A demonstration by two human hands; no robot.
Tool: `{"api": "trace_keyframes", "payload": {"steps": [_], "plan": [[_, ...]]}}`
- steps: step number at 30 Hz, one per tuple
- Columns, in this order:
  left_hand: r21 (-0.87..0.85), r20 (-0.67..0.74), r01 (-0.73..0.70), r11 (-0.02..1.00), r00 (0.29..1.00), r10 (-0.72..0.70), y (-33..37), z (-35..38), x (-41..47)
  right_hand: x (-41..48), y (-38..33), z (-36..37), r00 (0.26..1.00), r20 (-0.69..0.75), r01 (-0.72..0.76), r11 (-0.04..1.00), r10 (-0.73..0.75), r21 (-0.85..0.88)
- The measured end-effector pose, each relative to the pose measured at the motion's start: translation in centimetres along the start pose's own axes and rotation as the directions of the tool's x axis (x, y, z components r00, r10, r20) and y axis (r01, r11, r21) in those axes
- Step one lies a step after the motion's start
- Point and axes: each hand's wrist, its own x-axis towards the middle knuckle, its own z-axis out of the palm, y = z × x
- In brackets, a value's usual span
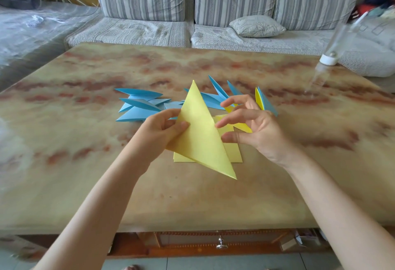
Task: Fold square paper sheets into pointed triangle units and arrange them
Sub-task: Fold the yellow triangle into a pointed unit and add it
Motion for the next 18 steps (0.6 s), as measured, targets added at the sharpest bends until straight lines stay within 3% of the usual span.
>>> {"api": "trace_keyframes", "payload": {"steps": [10,13,18], "plan": [[-0.075,0.071,0.023,0.997,0.997,-0.018,0.3,0.5,-0.3,0.0,0.1,0.1,1.0,-0.011,-0.009,0.998,0.009,0.07],[-0.058,0.104,-0.009,0.998,0.994,0.015,0.6,0.7,-0.5,0.2,0.3,0.2,0.99,-0.102,-0.073,0.972,0.098,0.225],[-0.068,0.154,-0.049,0.997,0.986,0.059,0.7,1.4,-0.9,0.4,0.1,0.8,0.947,-0.213,-0.163,0.932,0.239,0.323]]}}
